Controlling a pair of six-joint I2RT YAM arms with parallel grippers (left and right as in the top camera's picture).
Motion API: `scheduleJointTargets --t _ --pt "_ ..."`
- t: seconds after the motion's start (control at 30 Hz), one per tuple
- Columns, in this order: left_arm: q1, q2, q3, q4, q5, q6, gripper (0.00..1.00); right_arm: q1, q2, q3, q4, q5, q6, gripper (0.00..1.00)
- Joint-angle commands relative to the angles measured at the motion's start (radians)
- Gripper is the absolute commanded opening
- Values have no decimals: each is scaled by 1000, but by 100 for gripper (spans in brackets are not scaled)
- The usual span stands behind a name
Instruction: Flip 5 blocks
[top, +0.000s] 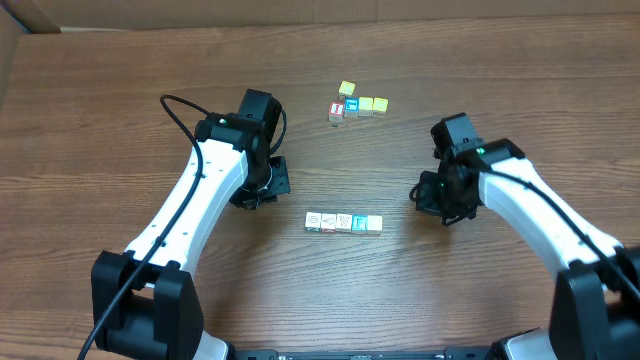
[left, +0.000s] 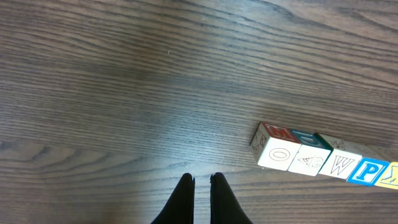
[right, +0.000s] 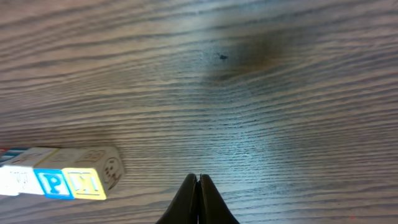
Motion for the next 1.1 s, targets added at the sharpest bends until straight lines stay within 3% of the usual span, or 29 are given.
scheduleJointTargets --t 0.0,0.37,0.5,0.77,1.07 --pt "3 28 -3 8 -8 -14 4 -3 -29 -8 23 31 12 4" --pt "-2 155 -3 32 105 38 4 55 -29 -43 37 -50 76 4" --pt "-3 155 -4 37 101 51 4 101 -27 -55 46 -52 240 4" --pt "-11 155 -48 54 102 50 4 138 -23 -67 97 41 429 4" --pt "-17 155 -62 78 109 45 4 140 -5 -140 219 -19 481 4"
